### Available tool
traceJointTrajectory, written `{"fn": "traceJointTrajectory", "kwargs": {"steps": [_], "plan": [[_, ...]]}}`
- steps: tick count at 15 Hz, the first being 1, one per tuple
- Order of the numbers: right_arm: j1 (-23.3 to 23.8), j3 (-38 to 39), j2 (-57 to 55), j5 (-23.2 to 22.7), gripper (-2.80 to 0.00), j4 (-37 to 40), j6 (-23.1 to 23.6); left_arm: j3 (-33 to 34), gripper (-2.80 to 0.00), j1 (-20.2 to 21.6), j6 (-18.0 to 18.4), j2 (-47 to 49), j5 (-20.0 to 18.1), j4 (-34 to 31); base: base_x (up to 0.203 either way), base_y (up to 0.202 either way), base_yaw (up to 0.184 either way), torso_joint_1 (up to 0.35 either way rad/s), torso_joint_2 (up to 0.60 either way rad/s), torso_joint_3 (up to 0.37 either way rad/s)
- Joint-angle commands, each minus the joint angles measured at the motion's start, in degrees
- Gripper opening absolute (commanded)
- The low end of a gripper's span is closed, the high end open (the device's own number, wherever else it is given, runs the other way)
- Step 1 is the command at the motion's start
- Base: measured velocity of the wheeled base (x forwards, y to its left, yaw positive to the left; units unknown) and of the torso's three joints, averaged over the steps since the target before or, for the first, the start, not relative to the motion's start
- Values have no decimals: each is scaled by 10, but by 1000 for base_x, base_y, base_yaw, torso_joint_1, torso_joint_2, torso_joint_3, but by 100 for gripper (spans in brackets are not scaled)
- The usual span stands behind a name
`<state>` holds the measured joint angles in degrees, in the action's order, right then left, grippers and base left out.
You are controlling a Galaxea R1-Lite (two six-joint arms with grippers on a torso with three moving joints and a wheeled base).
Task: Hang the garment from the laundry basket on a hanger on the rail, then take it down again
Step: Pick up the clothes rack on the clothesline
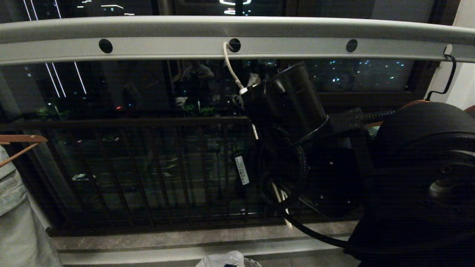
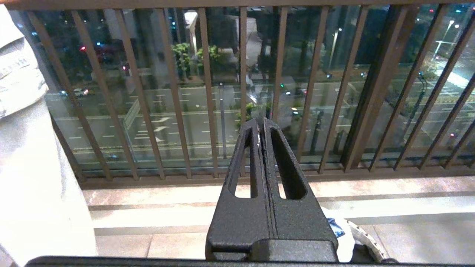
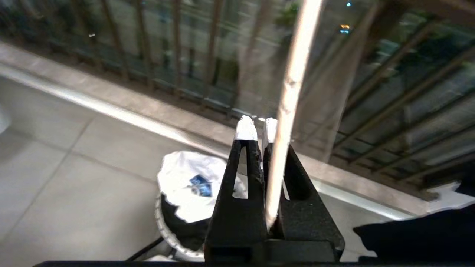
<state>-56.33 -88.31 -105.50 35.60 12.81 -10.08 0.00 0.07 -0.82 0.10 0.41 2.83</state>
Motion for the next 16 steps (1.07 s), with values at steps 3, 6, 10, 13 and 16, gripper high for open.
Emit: {"fn": "traceJointTrajectory", "kwargs": {"steps": [3, 6, 10, 13, 16], "plan": [[-2, 2, 0, 6, -280, 1, 3, 9, -280, 0, 0, 0, 0, 1, 0, 0, 0, 0, 0, 0], [-3, 3, 0, 11, -280, 0, 9, 9, -280, 0, 0, 0, 0, 1, 0, 0, 0, 0, 0, 0], [-6, 4, 3, 27, -280, -2, 21, 9, -280, 0, 0, 0, 0, 1, 0, 0, 0, 0, 0, 0], [-14, 4, 6, 37, -280, -2, 24, 8, -280, 0, -1, 0, 0, 1, 0, 0, 0, 0, 0, 0], [-22, 4, 13, 44, -280, -2, 26, 8, -280, 0, 0, 0, 0, 1, 0, 0, 0, 0, 0, 0]]}}
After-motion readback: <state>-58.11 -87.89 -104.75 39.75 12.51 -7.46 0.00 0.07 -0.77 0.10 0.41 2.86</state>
